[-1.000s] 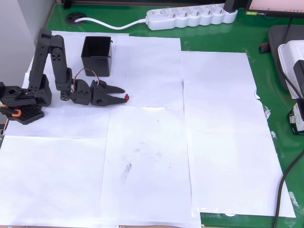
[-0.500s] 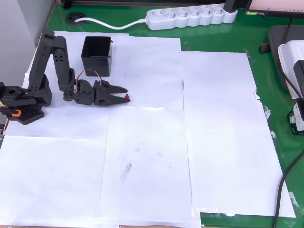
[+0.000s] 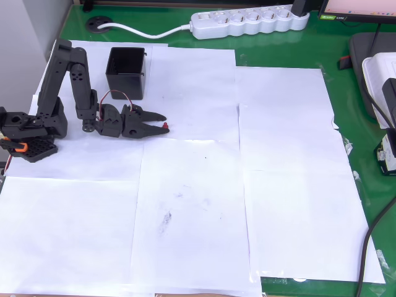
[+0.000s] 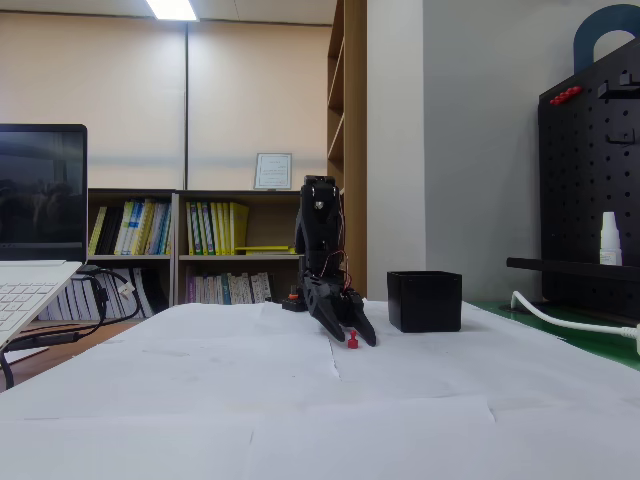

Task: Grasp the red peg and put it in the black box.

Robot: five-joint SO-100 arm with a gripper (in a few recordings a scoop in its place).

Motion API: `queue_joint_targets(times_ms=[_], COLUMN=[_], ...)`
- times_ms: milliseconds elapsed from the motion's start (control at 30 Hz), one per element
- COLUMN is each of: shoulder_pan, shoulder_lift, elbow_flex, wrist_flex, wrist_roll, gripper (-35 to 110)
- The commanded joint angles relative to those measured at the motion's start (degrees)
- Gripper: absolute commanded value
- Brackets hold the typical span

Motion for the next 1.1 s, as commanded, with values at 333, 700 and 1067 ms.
queue_joint_targets(times_ms=[333,700,1067], shoulder_pan=[-0.18,-0.18,-0.62], shoulder_lift=[1.67,1.49,-2.81], elbow_flex=[0.88,0.97,0.70], wrist_flex=[-0.53,-0.18,-4.57], wrist_roll=[0.18,0.44,4.31], gripper=[0,0,0])
